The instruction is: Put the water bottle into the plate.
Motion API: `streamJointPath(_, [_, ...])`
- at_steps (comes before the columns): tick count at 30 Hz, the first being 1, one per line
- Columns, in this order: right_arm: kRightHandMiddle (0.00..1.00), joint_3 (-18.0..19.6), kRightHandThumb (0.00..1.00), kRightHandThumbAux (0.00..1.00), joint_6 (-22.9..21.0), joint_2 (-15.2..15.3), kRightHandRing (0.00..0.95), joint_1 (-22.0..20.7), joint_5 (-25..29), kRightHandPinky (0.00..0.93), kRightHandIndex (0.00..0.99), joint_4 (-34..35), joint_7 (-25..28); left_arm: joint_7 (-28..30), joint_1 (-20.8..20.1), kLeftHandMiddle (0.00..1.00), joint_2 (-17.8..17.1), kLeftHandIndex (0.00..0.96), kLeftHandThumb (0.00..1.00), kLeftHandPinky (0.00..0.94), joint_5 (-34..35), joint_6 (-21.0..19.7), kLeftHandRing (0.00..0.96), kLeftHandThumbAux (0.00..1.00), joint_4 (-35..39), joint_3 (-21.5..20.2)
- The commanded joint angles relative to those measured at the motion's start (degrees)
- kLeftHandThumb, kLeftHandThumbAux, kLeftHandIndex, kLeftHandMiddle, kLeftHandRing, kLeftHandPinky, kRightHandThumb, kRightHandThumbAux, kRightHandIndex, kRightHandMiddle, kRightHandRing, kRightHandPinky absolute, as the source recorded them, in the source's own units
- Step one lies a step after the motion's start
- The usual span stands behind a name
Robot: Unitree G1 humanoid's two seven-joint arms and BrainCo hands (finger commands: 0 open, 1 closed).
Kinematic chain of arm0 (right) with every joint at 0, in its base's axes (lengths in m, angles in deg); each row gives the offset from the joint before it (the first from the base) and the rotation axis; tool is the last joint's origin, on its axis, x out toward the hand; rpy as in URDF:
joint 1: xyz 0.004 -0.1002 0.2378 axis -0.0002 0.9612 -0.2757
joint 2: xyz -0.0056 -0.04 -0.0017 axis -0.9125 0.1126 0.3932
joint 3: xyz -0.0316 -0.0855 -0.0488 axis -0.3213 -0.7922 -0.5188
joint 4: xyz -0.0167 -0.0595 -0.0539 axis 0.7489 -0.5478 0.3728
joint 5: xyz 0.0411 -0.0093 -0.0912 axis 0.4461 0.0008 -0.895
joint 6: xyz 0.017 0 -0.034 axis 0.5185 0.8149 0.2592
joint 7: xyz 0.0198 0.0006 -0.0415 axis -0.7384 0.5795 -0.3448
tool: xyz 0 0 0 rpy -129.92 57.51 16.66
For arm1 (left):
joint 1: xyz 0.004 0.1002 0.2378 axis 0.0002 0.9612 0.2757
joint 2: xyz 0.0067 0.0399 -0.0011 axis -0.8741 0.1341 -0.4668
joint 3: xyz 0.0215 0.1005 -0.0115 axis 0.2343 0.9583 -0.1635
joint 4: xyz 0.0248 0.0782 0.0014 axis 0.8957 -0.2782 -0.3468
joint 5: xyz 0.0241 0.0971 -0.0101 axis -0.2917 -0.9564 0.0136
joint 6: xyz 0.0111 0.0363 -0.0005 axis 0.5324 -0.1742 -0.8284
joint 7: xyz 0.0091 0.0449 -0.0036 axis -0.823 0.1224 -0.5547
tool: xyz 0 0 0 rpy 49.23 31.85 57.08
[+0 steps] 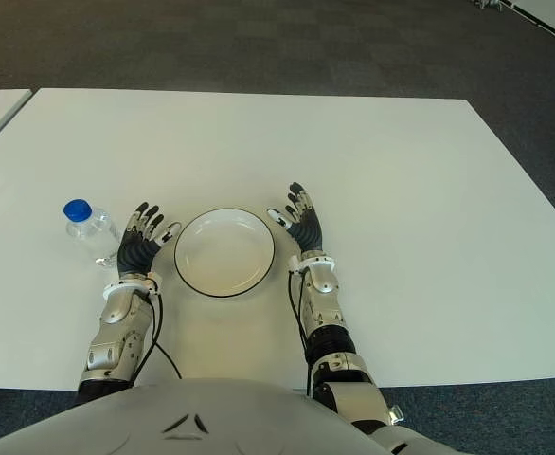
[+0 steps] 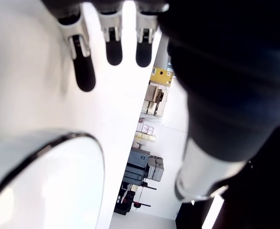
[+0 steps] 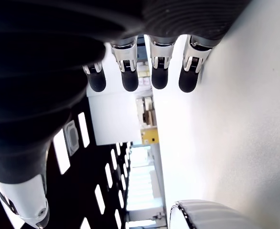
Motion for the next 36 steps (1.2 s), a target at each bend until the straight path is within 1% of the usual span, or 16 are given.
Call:
streamJointPath(1, [0.000, 0.3, 0.000, 0.721, -2.3, -0.1, 0.000, 1.9, 0.1, 0.032, 0.000, -2.5, -0.8, -0.5, 0.2, 0.114, 2.4, 0.096, 0.000, 0.142, -0.3, -0.5, 0.107, 0.909, -1.5, -0.4])
streamJointPath(16, [0.000, 0.3, 0.000, 0.713, -2.3, -0.1, 0.000, 1.9, 0.1, 0.033, 0.000, -2.5, -0.9, -0.7, 0.3, 0.113, 2.4, 0.097, 0.000, 0.144, -0.7, 0.2, 0.106, 0.906, -1.6, -0.2])
streamJointPath(36, [0.000, 0.3, 0.000, 0.712, -2.3, -0.2, 0.000, 1.6, 0.0, 0.036, 0.000, -2.8, -1.3, -1.2, 0.1, 0.109, 2.3, 0.095, 0.000, 0.144, -1.8, -0.5, 0.105, 0.890, -1.5, -0.3])
